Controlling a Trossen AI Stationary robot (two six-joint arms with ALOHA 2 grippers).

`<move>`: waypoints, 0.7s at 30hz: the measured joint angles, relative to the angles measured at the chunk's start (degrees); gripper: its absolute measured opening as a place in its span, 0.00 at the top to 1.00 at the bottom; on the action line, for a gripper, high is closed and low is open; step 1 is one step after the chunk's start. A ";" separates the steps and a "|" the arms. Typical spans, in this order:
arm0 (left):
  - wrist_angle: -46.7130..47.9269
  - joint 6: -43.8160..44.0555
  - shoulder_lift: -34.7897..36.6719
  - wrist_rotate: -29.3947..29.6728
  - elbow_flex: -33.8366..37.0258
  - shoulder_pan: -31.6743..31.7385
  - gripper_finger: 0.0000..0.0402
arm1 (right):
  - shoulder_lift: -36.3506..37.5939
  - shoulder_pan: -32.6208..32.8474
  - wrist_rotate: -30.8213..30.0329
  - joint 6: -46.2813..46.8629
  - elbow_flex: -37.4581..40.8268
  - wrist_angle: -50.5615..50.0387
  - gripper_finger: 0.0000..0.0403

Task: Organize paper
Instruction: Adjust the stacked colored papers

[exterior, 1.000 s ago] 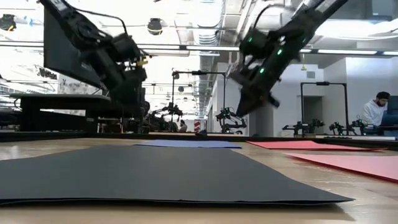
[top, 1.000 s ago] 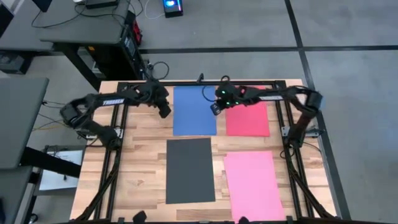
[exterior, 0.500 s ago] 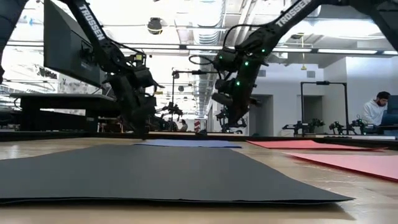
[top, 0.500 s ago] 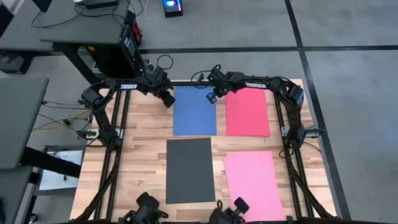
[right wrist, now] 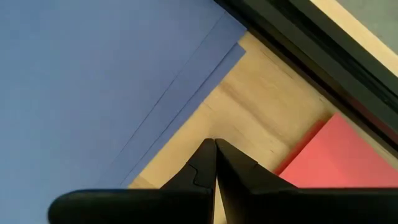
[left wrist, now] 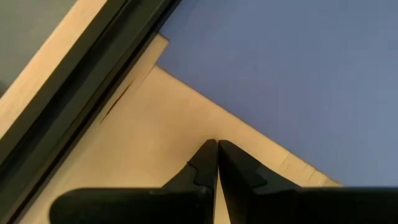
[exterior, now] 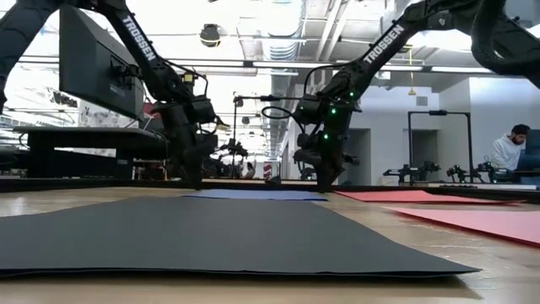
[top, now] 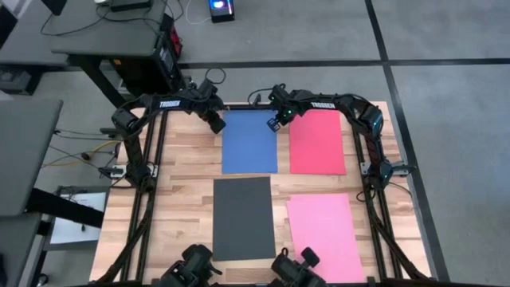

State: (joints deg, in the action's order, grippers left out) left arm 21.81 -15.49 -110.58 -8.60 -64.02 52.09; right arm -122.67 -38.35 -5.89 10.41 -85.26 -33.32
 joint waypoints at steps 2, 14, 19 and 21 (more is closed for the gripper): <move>0.11 0.02 -0.42 -0.27 -0.32 -0.17 1.00 | 0.06 0.14 0.19 -0.04 0.03 0.14 1.00; -2.24 0.15 -0.57 -0.14 -0.12 -1.62 1.00 | -0.17 0.79 1.16 0.03 -0.21 1.04 1.00; -3.56 0.28 -0.66 -0.12 -0.10 -2.63 1.00 | -0.22 0.81 1.30 0.03 -0.21 1.36 1.00; -3.81 0.26 -0.69 -0.11 -0.10 -2.93 1.00 | -0.23 0.80 1.58 -0.17 -0.21 1.51 1.00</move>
State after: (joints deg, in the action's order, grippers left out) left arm 18.00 -15.22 -111.27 -8.71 -64.12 49.16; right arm -122.90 -37.55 -4.32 10.24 -85.47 -31.81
